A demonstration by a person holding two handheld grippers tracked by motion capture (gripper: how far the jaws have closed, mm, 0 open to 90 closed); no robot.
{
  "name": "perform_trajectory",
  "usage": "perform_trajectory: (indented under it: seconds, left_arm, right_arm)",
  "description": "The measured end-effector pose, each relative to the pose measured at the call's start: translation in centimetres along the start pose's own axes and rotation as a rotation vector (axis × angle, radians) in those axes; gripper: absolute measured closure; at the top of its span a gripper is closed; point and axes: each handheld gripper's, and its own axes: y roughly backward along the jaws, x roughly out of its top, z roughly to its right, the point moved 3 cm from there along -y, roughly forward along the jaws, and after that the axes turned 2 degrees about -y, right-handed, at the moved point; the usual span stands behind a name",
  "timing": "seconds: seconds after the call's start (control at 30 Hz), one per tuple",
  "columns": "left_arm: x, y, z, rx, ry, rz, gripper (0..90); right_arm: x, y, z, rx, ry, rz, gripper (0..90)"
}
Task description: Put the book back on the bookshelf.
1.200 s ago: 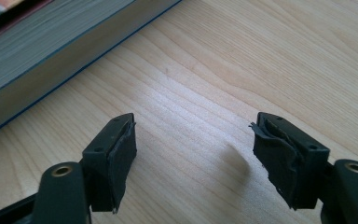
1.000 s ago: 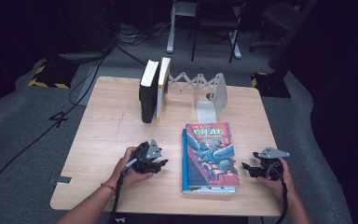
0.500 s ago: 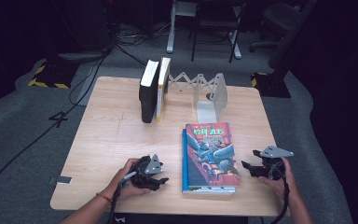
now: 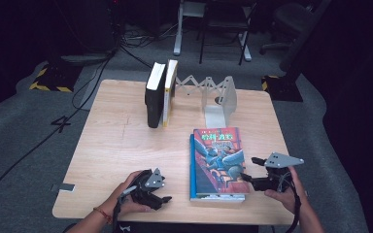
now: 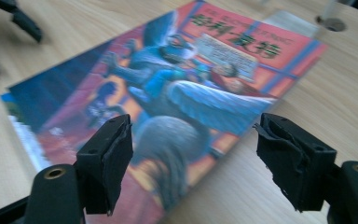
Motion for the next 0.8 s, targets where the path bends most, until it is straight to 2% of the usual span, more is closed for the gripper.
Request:
perform_trajectory:
  seconds: [0.03, 0.13, 0.2, 0.3, 0.43, 0.47, 0.5, 0.53, 0.7, 0.8]
  left_arm:
    - [0.0, 0.0, 0.0, -0.005, 0.010, -0.002, 25.4]
    - [-0.1, -0.3, -0.1, -0.015, -0.004, 0.011, 17.6]
    - [-0.2, -0.4, -0.1, -0.019, -0.006, 0.023, 16.0]
    - [-0.1, -0.4, -0.2, -0.026, -0.012, 0.021, 14.9]
    - [-0.1, -0.5, -0.3, -0.031, -0.017, 0.018, 14.0]
    - [-0.1, -0.5, -0.3, -0.031, -0.018, 0.018, 13.9]
    - [-0.1, -0.5, -0.3, -0.032, -0.019, 0.018, 13.8]
    - [-0.1, -0.5, -0.4, -0.031, -0.022, 0.018, 13.7]
    - [0.1, -0.7, -0.5, -0.023, -0.010, 0.015, 11.9]
    - [0.2, -0.8, -0.7, -0.017, 0.000, 0.013, 11.3]
  right_arm:
    - [0.2, -0.2, -0.4, 0.005, 0.002, -0.003, 26.5]
    - [0.3, -0.8, -1.0, 0.017, 0.008, -0.019, 25.8]
    - [0.1, -1.3, -1.1, 0.022, 0.013, -0.040, 25.6]
    - [-0.4, -1.9, -0.8, 0.013, 0.012, -0.058, 25.2]
    - [-1.5, -2.8, 0.3, -0.004, -0.030, -0.096, 23.9]
    - [-1.8, -3.1, 0.6, 0.013, -0.053, -0.097, 22.8]
    - [-2.1, -3.4, 0.8, 0.055, -0.096, -0.086, 22.6]
    - [-2.1, -3.5, 1.0, 0.068, -0.108, -0.082, 21.1]
    - [-2.3, -3.7, 1.3, 0.085, -0.113, -0.072, 18.9]
    - [-2.2, -3.7, 1.2, 0.083, -0.086, -0.067, 18.9]
